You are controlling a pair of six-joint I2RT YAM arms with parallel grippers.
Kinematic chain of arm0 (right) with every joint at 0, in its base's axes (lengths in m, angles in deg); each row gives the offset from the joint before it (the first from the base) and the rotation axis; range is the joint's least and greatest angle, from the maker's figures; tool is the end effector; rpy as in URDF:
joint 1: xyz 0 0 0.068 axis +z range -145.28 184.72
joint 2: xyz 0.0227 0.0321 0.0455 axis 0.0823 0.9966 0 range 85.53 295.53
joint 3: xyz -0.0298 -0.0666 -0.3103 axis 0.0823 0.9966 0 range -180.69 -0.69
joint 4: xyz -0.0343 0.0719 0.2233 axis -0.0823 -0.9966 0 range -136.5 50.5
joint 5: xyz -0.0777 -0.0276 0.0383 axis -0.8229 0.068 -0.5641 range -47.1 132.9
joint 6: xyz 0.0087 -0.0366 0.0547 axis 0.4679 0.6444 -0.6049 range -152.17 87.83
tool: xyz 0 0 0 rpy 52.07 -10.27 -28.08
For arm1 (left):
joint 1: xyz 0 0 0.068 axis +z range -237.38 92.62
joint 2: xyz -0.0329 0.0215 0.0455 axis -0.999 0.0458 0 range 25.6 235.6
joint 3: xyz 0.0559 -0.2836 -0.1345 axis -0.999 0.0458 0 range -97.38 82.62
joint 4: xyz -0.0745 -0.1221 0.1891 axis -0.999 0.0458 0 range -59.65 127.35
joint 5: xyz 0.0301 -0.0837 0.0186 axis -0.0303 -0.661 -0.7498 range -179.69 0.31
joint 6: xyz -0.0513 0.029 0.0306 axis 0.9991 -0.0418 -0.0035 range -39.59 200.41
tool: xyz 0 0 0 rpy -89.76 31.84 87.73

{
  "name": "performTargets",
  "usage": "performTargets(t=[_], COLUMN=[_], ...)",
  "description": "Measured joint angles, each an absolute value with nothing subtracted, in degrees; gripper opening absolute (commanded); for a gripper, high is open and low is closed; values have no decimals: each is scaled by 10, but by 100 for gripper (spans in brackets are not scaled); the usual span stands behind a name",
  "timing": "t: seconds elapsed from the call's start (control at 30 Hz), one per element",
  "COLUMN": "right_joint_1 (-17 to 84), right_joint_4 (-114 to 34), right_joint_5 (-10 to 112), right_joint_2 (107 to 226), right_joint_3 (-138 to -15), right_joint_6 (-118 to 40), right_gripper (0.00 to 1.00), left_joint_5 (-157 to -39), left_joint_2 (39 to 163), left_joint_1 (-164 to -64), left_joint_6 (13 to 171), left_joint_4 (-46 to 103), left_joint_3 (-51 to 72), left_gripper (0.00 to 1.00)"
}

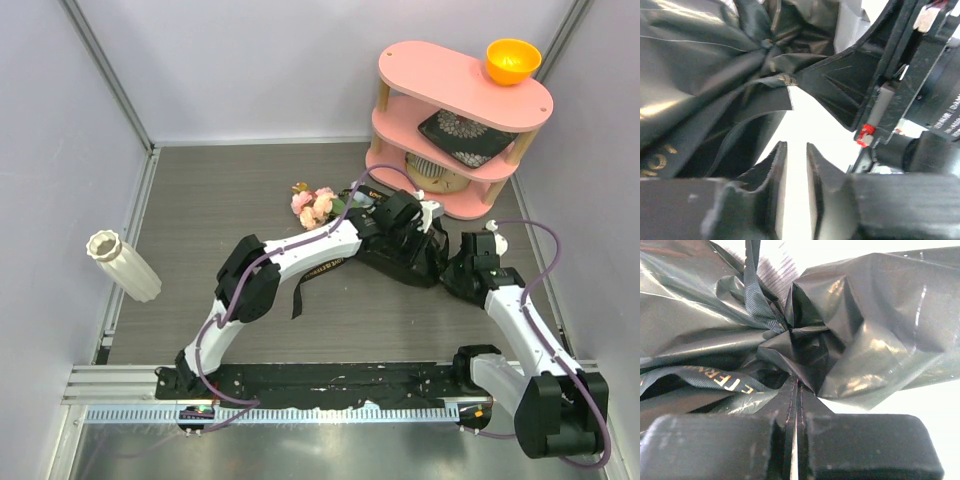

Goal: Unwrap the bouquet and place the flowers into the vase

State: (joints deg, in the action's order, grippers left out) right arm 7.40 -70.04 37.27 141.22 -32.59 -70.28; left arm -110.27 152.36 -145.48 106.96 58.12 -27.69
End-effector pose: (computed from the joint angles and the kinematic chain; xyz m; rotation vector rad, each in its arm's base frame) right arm 0.1427 0.0015 0.2345 0.8047 2.3884 0.1664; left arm 0.2597 -0.4524 0.2725 0.8892 2.4218 -1.0766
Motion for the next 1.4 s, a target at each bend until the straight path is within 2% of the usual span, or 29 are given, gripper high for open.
performTargets(t=[0.07, 0.1, 0.2, 0.23, 0.33, 0.67, 0.97, 1.23, 1.4], right_joint_1=[74, 74, 74, 74, 73, 72, 72, 58, 41], right_joint_4=[-703, -707, -719, -719, -714, -682, -702, -713, -725], right_joint_5=[365, 362, 361, 361, 356, 353, 302, 253, 250], right_joint_2=[1395, 1383, 1357, 1355, 1361, 1432, 1420, 1420, 1406], right_joint_3=[-326, -326, -337, -344, -365, -368, -332, -323, -324], right_joint_6=[-703, -704, -710, -713, -718, -723, -741, -770, -763], right_gripper=[1, 1, 1, 1, 1, 1, 1, 1, 9], left_joint_5=[-1111, -1118, -1136, -1139, -1146, -1141, -1119, -1115, -1111], left_joint_2=[1519, 1511, 1488, 1486, 1493, 1559, 1561, 1547, 1539], left_joint_1=[-1461, -1464, -1471, -1473, -1471, -1431, -1430, -1429, -1429], left_joint_6=[1075, 1082, 1103, 1108, 1117, 1133, 1132, 1133, 1132], left_joint_4=[562, 546, 507, 498, 500, 492, 447, 401, 400], left_joint_3=[-271, -258, -230, -234, -267, -307, -183, -98, -88], left_gripper=[41, 41, 25, 16, 12, 8, 2, 2, 4])
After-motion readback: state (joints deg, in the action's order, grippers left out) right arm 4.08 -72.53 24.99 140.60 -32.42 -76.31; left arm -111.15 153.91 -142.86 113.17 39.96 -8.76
